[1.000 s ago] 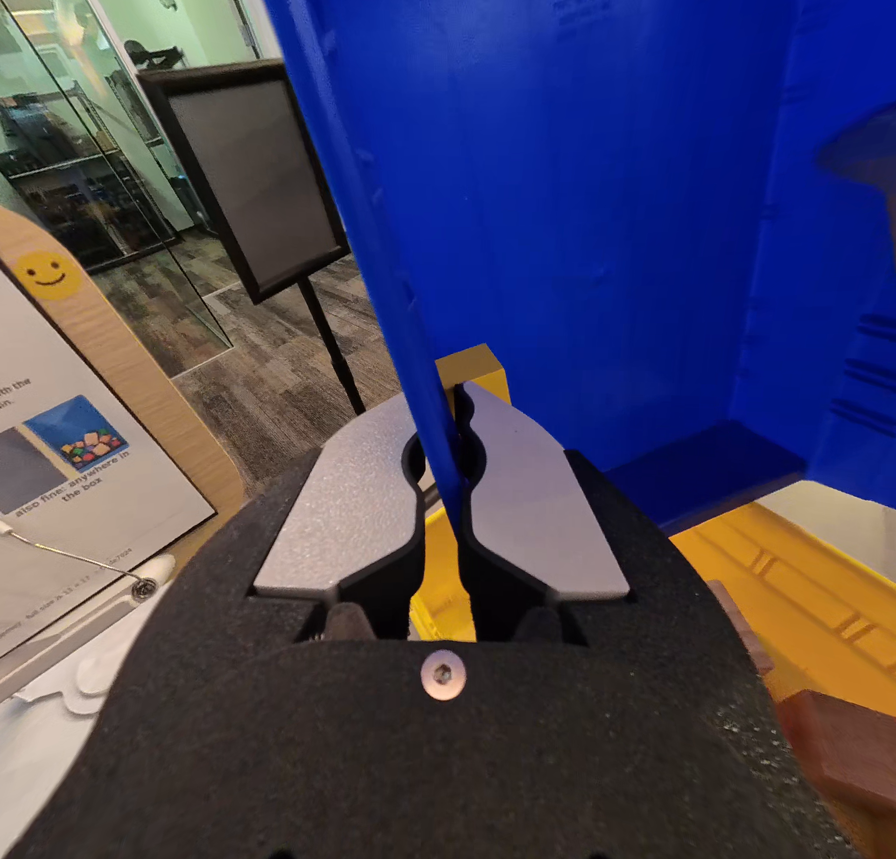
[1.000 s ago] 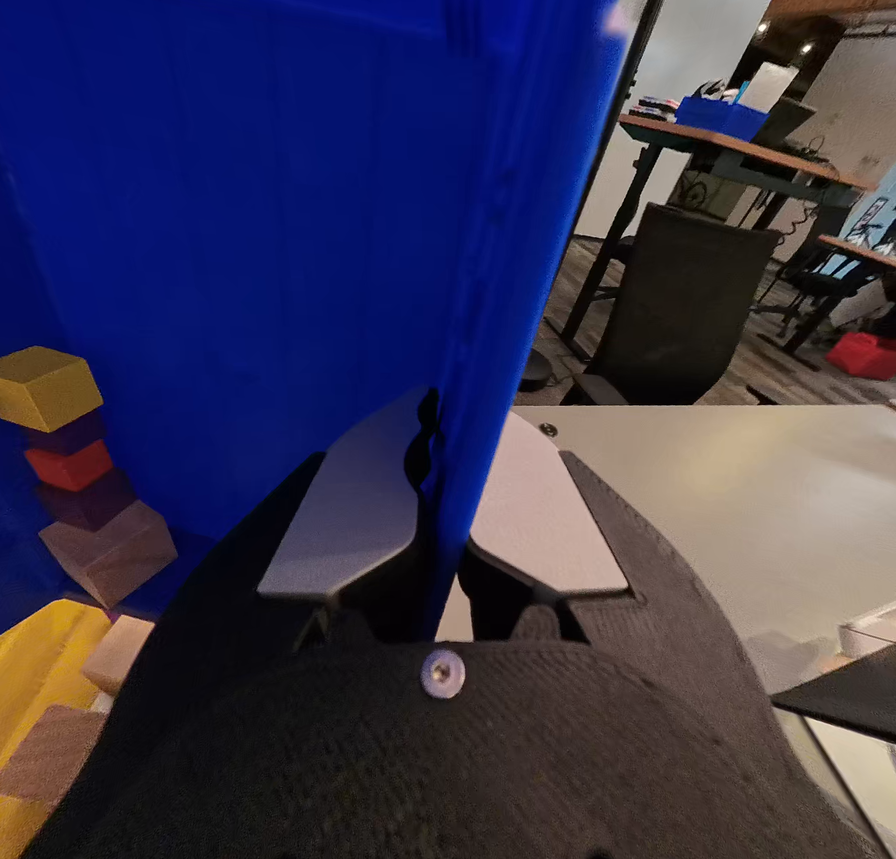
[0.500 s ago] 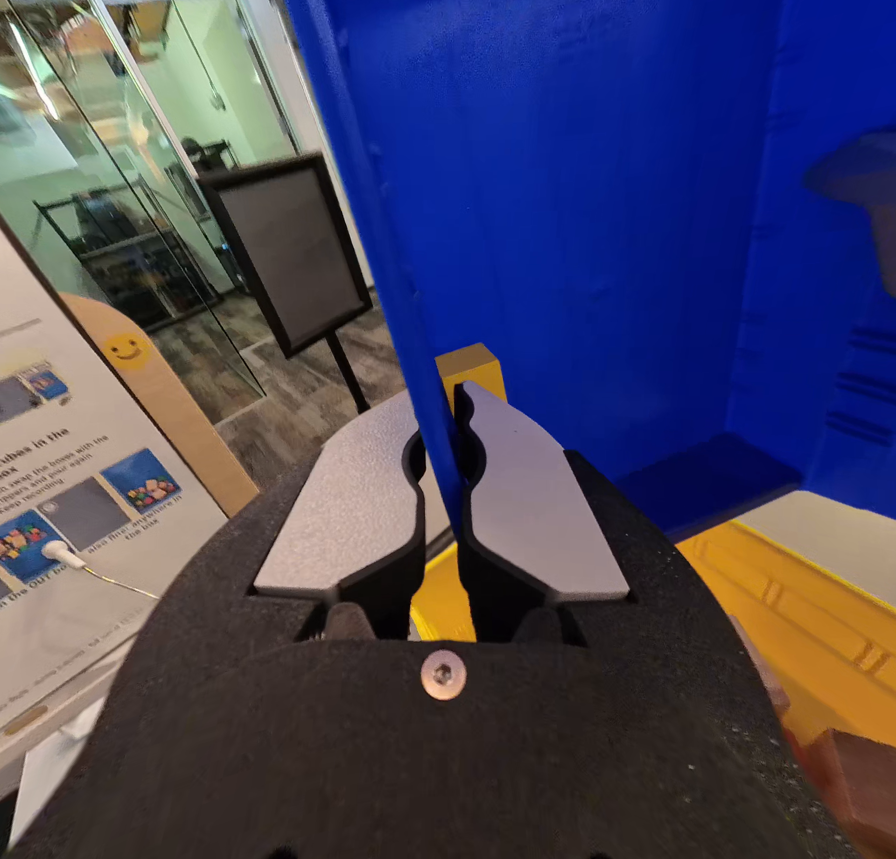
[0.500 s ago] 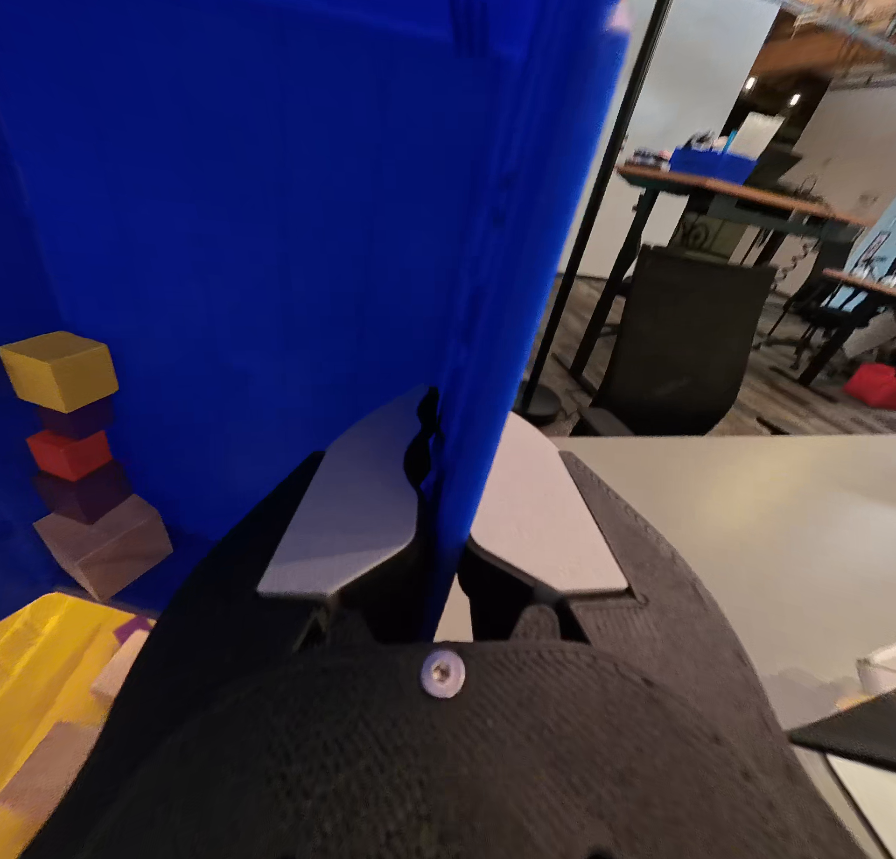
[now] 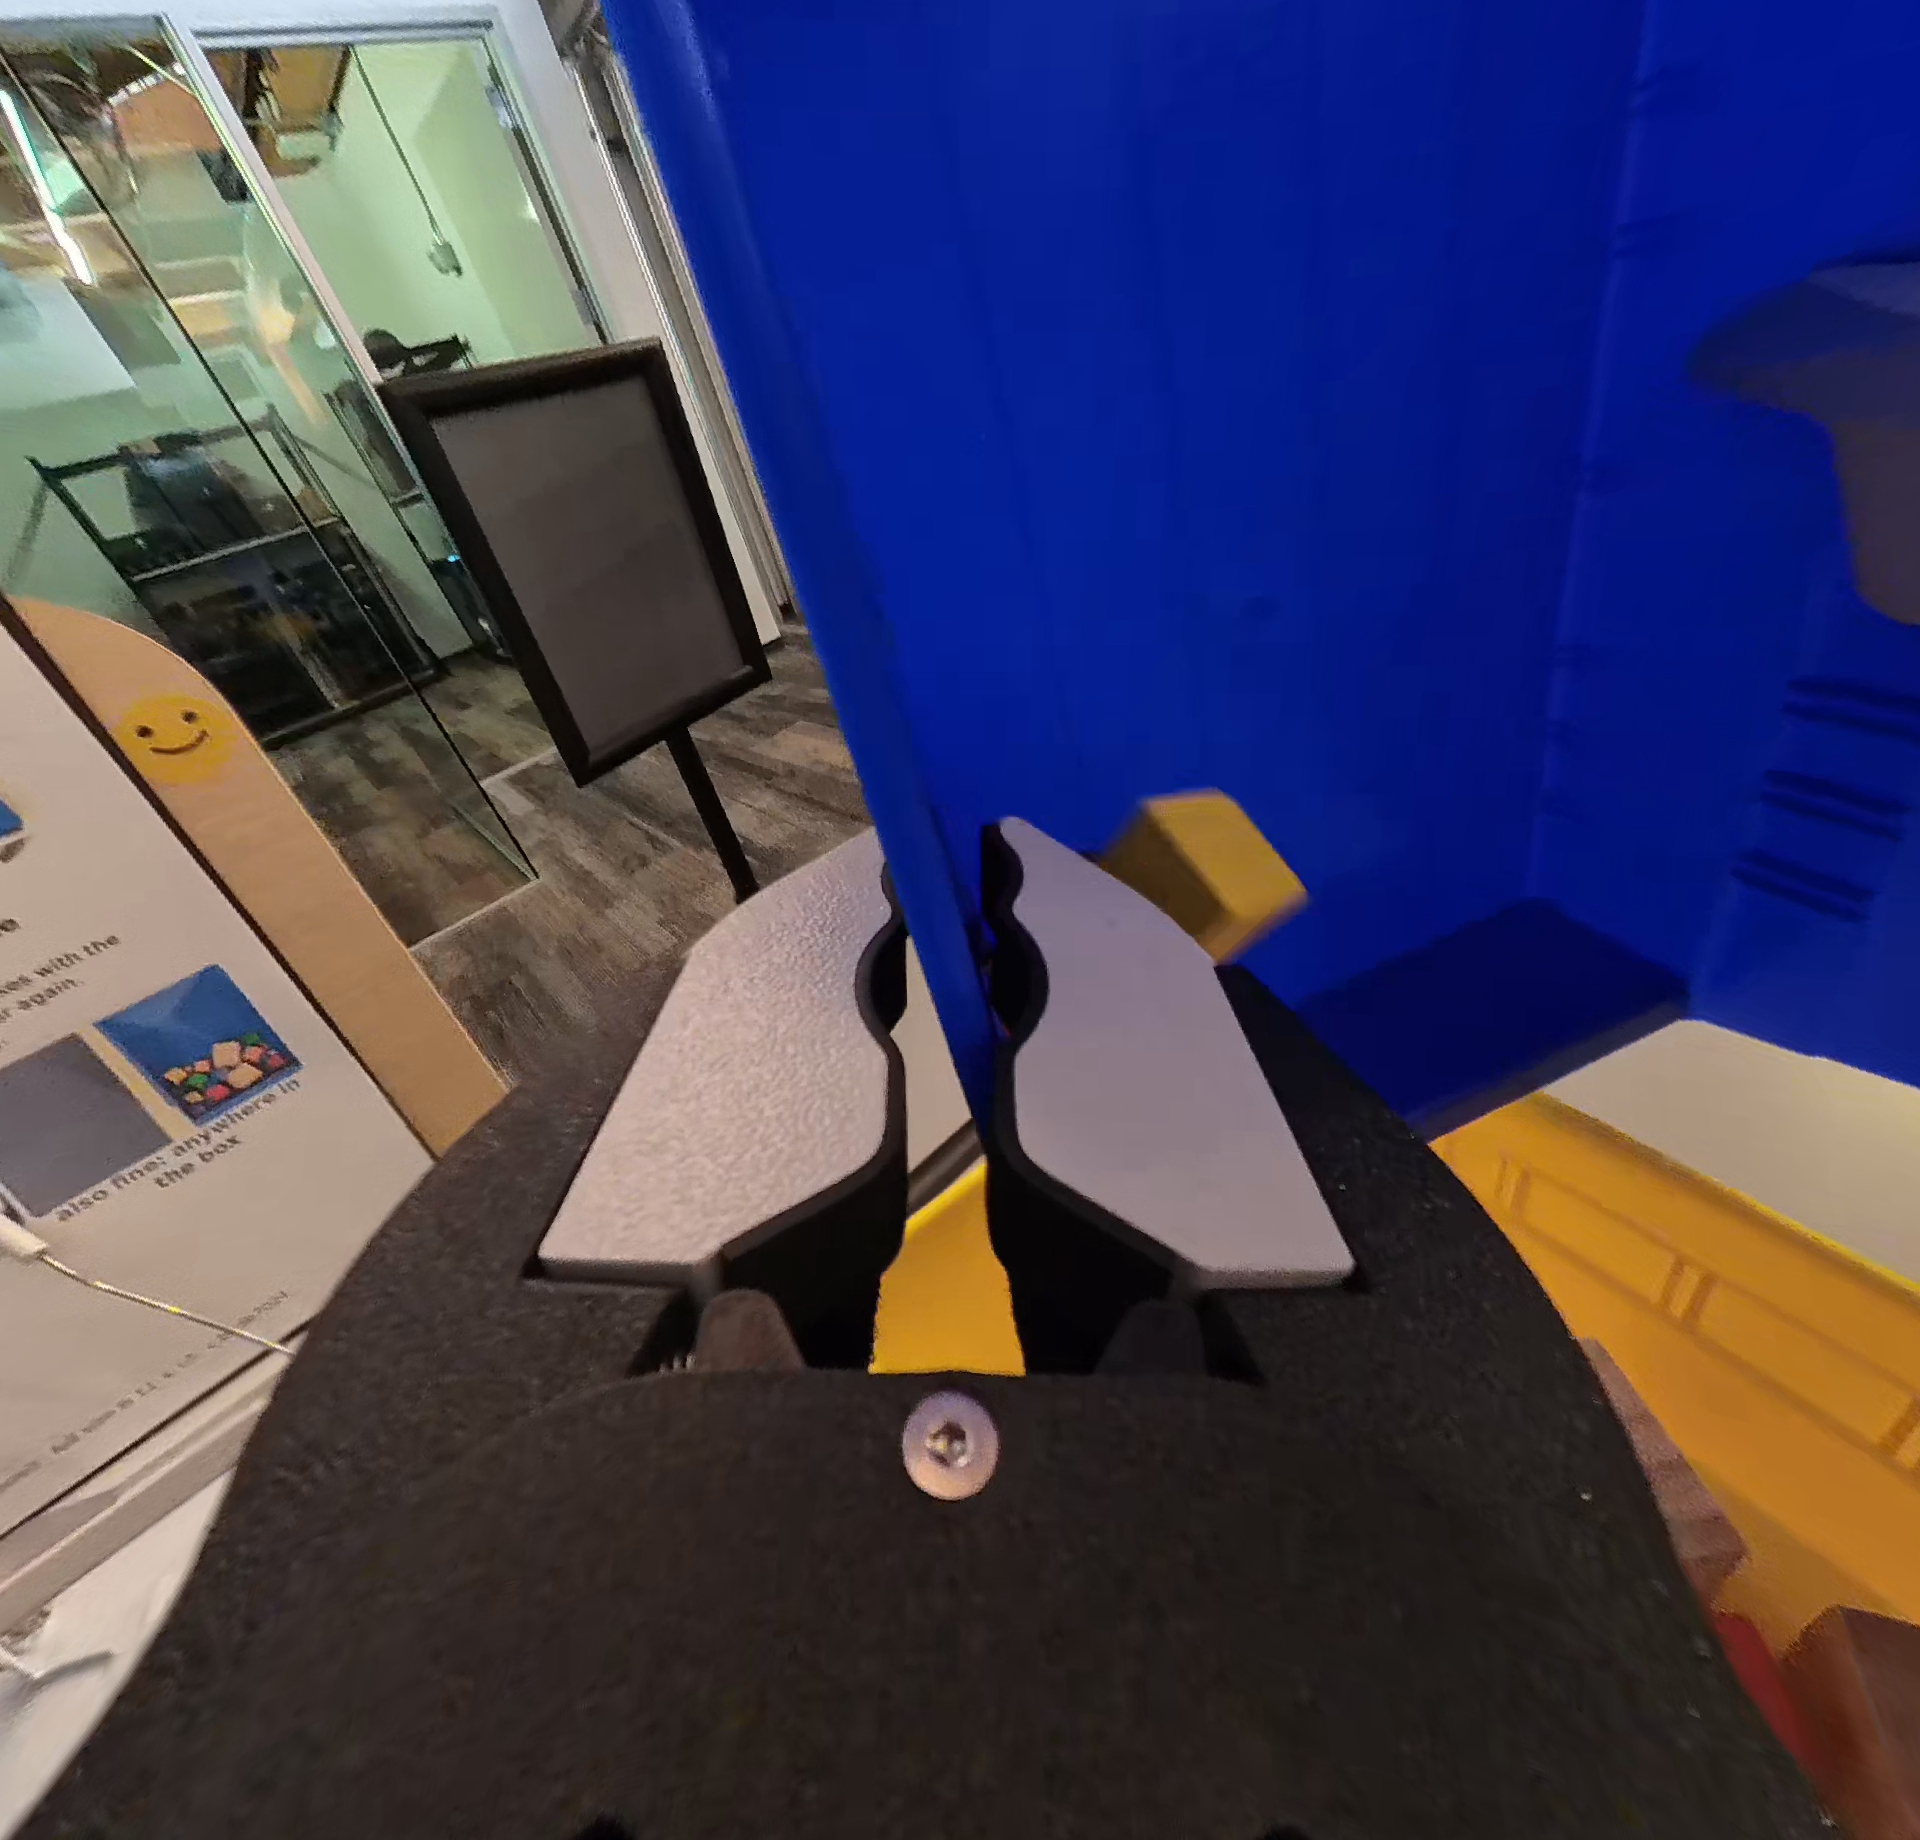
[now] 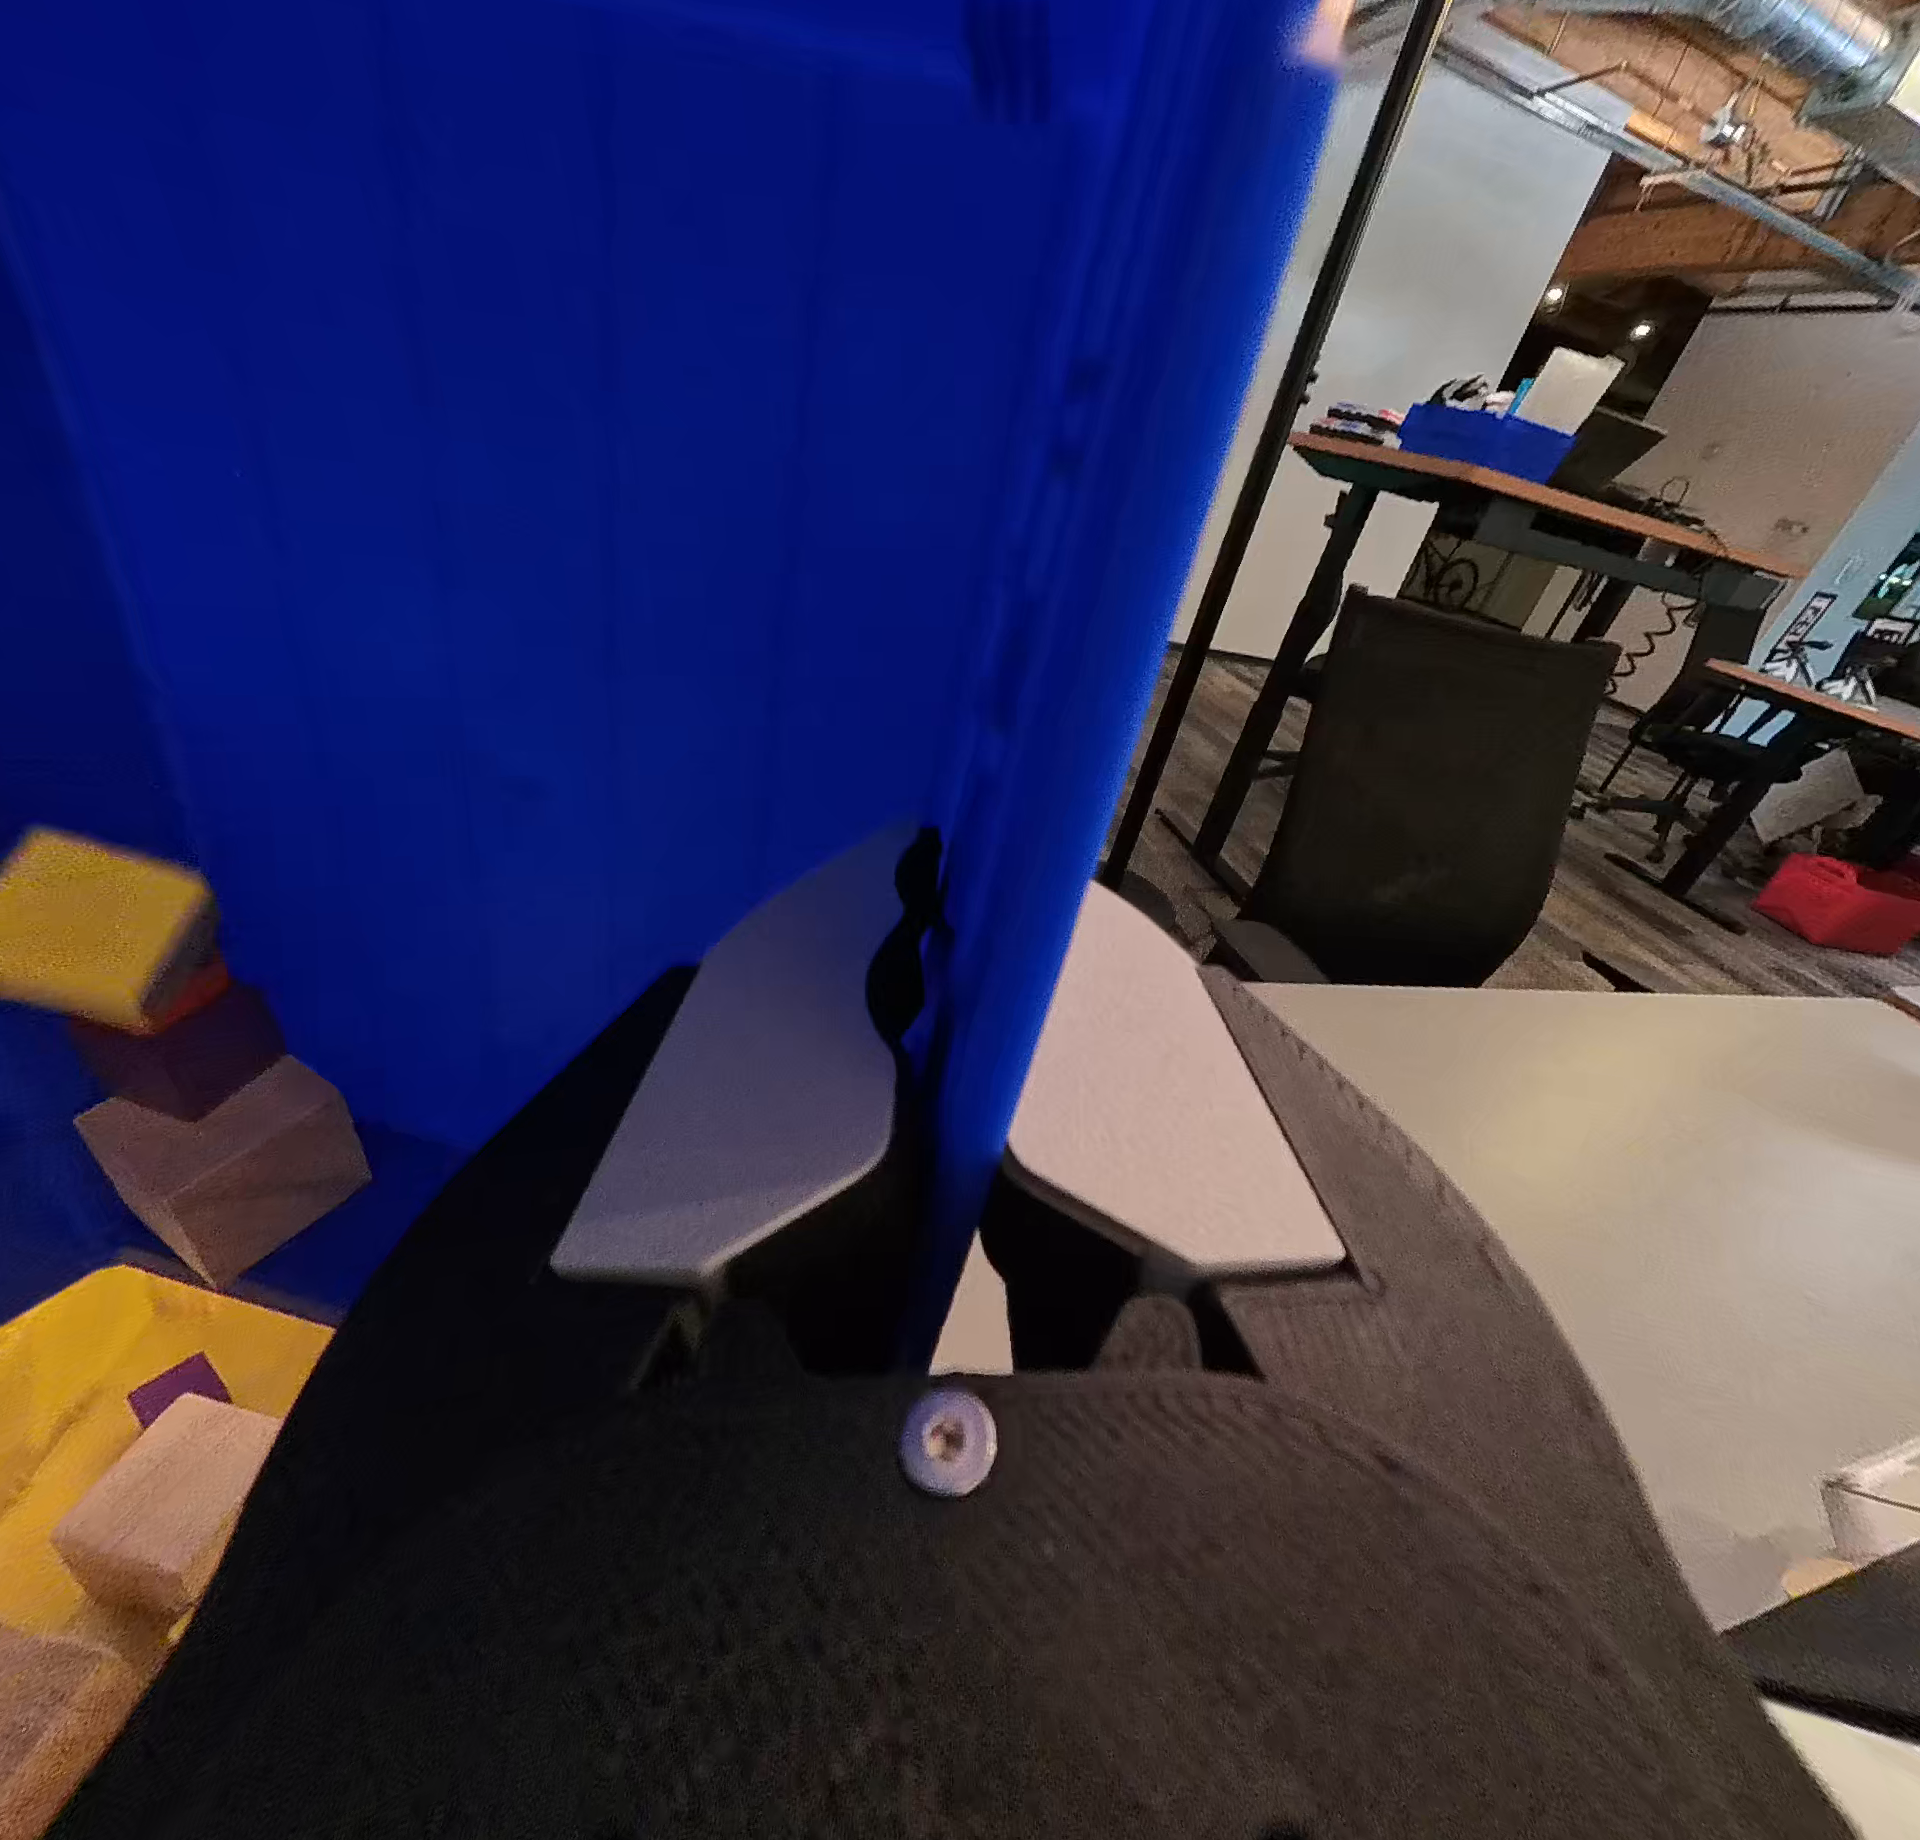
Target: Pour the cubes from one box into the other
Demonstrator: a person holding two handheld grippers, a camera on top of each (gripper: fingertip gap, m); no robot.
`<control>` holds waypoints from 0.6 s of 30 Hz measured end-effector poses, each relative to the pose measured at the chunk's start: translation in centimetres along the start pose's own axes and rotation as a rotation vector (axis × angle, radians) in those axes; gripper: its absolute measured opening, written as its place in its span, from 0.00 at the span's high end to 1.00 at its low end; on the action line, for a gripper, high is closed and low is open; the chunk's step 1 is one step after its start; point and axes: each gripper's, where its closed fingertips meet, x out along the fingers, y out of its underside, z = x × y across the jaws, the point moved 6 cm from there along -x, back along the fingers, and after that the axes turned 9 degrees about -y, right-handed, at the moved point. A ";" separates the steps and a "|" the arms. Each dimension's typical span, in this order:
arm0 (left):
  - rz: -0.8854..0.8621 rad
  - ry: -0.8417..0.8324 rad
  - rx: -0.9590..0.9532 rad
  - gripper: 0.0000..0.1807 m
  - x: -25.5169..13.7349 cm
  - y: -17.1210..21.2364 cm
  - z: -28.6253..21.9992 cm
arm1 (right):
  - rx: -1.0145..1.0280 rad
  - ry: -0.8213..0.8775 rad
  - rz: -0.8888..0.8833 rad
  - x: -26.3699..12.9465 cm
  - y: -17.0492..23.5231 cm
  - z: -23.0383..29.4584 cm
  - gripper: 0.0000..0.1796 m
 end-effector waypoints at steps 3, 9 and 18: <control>0.003 0.005 -0.007 0.94 0.2 0.3 0.0 | -0.005 0.000 0.009 0.2 0.2 0.0 0.97; -0.047 0.008 -0.019 0.93 0.1 0.4 0.2 | -0.038 0.016 -0.030 -0.1 -0.3 0.3 0.97; -0.197 0.000 -0.030 0.92 -0.8 0.2 0.7 | -0.118 0.039 -0.162 -1.0 -1.5 1.1 0.97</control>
